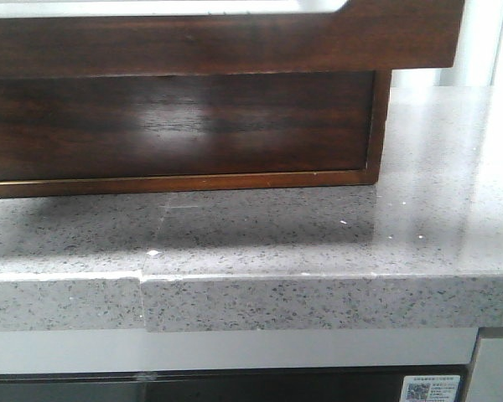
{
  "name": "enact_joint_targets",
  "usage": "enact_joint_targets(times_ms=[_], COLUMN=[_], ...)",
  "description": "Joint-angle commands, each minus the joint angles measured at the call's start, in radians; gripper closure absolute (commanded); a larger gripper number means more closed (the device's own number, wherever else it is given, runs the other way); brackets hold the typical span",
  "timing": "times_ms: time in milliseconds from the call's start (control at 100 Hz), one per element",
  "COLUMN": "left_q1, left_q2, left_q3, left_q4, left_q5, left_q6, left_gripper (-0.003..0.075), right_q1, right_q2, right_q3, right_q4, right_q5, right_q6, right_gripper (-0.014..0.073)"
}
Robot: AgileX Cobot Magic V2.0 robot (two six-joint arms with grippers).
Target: Put scissors in drawer with both arms
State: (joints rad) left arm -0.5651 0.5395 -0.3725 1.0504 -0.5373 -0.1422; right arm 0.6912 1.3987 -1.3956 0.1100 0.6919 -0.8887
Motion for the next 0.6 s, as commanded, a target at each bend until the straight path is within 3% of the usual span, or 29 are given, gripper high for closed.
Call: enact_joint_targets(times_ms=[0, 60, 170, 310, 420, 590], left_q1=[-0.005, -0.005, -0.005, -0.005, -0.005, -0.005], left_q2=[-0.015, -0.041, -0.087, -0.167, -0.239, -0.374], left_q3=[-0.028, -0.028, -0.027, -0.025, -0.016, 0.051], left_q4=[-0.048, -0.048, -0.041, -0.041, -0.041, -0.043], left_q5=[-0.031, -0.026, -0.019, 0.037, 0.104, 0.155], left_q6=[-0.031, -0.077, -0.167, -0.264, -0.392, -0.428], left_gripper=[0.0547, 0.0626, 0.0744, 0.0742, 0.0742, 0.0742], right_q1=[0.001, 0.001, 0.001, 0.001, -0.003, -0.003], right_q2=[-0.071, -0.094, -0.141, -0.208, -0.250, -0.348], right_q3=[-0.034, -0.034, -0.034, -0.034, -0.024, 0.076], right_q4=[-0.002, -0.002, -0.002, -0.002, -0.002, 0.002], right_q5=[-0.053, -0.048, -0.027, 0.070, 0.172, 0.136], right_q6=[0.053, 0.060, 0.107, 0.236, 0.265, 0.279], right_gripper=[0.0558, 0.0663, 0.0654, 0.0654, 0.0652, 0.0634])
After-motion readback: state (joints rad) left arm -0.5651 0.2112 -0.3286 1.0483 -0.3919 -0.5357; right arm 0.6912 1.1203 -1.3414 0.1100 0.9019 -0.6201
